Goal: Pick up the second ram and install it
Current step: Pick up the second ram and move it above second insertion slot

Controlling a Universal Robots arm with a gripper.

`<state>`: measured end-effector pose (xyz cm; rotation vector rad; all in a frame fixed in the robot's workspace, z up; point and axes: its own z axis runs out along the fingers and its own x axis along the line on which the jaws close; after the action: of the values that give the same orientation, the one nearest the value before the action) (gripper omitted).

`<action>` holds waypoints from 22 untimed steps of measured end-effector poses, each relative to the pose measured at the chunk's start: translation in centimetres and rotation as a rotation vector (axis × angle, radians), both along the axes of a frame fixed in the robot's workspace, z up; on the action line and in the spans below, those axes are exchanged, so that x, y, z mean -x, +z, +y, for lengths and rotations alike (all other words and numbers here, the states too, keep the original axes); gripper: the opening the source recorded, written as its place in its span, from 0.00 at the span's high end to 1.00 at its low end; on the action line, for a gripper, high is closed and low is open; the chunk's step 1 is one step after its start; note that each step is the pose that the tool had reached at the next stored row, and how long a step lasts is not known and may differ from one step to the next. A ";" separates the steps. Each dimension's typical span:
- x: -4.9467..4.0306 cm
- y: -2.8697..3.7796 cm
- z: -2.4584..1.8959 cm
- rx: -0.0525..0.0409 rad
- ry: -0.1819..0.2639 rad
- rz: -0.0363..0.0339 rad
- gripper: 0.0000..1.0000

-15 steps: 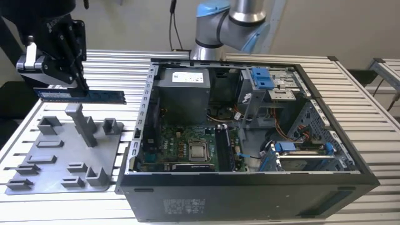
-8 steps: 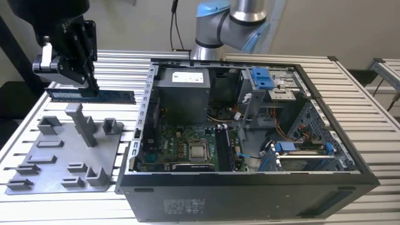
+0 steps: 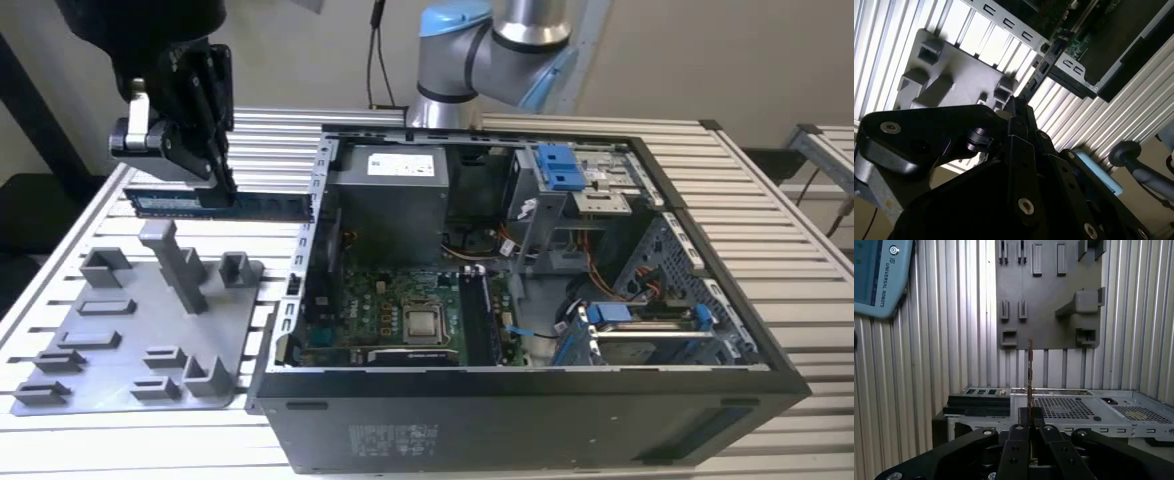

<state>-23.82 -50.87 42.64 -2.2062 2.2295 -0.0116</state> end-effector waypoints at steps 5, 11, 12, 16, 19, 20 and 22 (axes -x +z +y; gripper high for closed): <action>-1.14 0.01 0.00 0.0001 0.000 0.0001 0.86; -2.50 0.01 0.00 0.0001 0.000 0.0001 0.86; -2.76 0.00 0.00 0.0000 0.000 -0.0001 0.86; -3.63 0.01 -0.01 0.0001 0.000 0.0000 0.86; -4.33 0.00 -0.01 0.0001 0.000 0.0000 0.86; -4.52 0.01 -0.01 0.0001 0.000 0.0001 0.86; -4.95 0.00 -0.01 0.0001 0.000 0.0000 0.86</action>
<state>-18.87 -50.88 42.65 -2.2062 2.2296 -0.0116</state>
